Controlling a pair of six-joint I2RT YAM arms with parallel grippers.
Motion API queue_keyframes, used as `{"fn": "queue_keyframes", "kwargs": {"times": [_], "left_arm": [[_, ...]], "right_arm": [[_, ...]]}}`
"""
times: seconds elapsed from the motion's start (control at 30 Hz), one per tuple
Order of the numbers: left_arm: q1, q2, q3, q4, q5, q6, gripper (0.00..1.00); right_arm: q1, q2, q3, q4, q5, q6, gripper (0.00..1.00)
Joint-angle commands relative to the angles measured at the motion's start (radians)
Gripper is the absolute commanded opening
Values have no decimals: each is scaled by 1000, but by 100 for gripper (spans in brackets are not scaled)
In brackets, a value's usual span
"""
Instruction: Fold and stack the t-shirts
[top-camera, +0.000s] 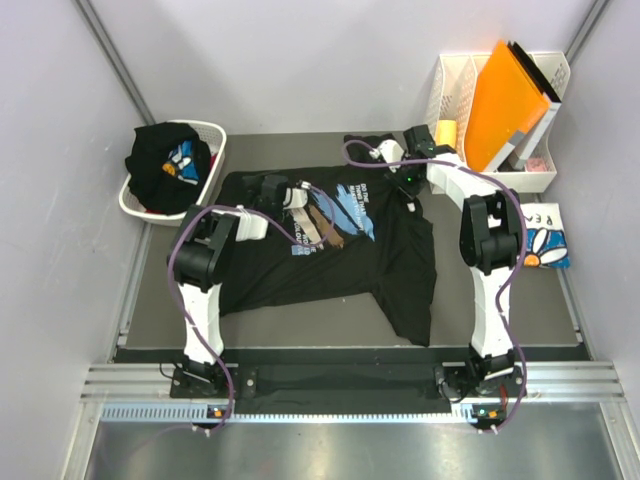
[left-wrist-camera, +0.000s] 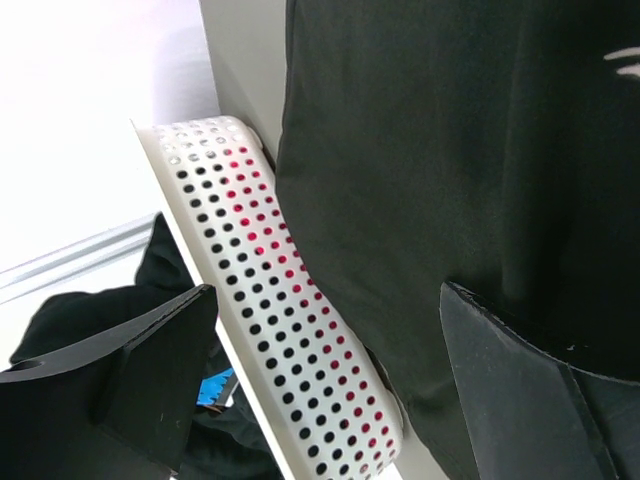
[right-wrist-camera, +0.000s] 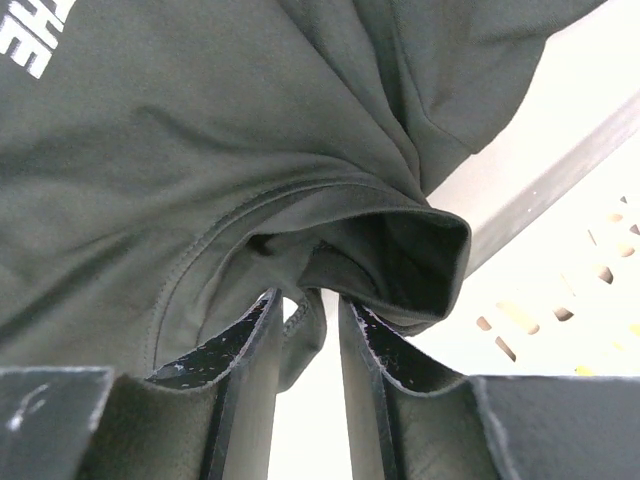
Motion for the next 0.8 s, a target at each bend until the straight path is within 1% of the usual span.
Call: {"fn": "queue_keyframes", "kwargs": {"times": [0.0, 0.07, 0.17, 0.2, 0.43, 0.47, 0.57, 0.63, 0.77], "left_arm": [[2, 42, 45, -184, -15, -85, 98], [2, 40, 43, -202, -12, -90, 98], [2, 45, 46, -210, -22, -93, 98], [4, 45, 49, -213, -22, -93, 98], [2, 56, 54, -205, -45, -79, 98], [2, 57, 52, -202, -50, -78, 98], [2, 57, 51, -195, -51, -76, 98], [1, 60, 55, -193, -53, -76, 98], [-4, 62, 61, -193, -54, -74, 98]], "right_arm": [[-12, -38, 16, 39, 16, -6, 29], [-15, -38, 17, 39, 18, -6, 29], [-12, -32, 20, 41, 18, -1, 23], [-13, -29, 25, 39, 21, -1, 18], [-12, -28, 26, 44, 33, 1, 10], [-13, -28, 26, 44, 39, 1, 6], [-15, -32, 26, 51, 59, -2, 2], [-15, -35, 25, 62, 65, -7, 1], [-18, -49, 17, 93, 171, -25, 0]]}}
